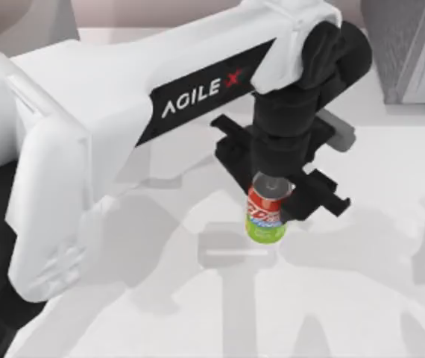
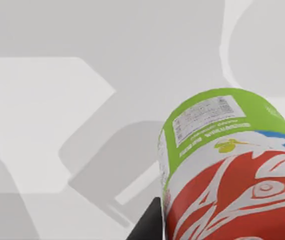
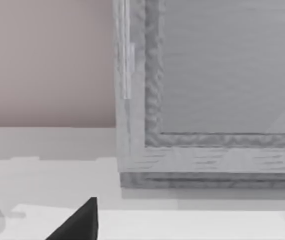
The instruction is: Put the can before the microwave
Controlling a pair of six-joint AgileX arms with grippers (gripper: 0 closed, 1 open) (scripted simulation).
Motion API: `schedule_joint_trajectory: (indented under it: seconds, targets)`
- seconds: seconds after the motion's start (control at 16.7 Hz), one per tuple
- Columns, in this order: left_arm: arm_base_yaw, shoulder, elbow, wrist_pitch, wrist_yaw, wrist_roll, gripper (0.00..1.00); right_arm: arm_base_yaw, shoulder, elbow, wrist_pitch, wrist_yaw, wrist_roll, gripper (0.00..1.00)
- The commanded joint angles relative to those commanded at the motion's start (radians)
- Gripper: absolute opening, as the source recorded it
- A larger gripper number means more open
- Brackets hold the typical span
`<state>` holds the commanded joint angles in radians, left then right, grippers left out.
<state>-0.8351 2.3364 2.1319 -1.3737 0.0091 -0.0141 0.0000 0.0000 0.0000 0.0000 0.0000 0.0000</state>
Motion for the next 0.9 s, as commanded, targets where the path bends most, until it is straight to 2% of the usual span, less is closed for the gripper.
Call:
schedule_joint_trajectory:
  seconds: [0.18, 0.36, 0.66, 0.9]
  targets:
    - [0.043, -0.095, -0.089, -0.018, 0.017, 0.041, 0.0, 0.0, 0.0, 0.0, 0.0, 0.0, 0.0, 1.0]
    - [0.161, -0.273, -0.257, -0.033, 0.037, 0.1, 0.0, 0.0, 0.0, 0.0, 0.0, 0.0, 0.0, 1.0]
    - [0.48, -0.642, -0.637, -0.011, 0.052, 0.185, 0.0, 0.0, 0.0, 0.0, 0.0, 0.0, 0.0, 1.0]
    - [0.767, -0.869, -0.937, 0.084, 0.036, 0.218, 0.0, 0.0, 0.0, 0.0, 0.0, 0.0, 0.0, 1.0]
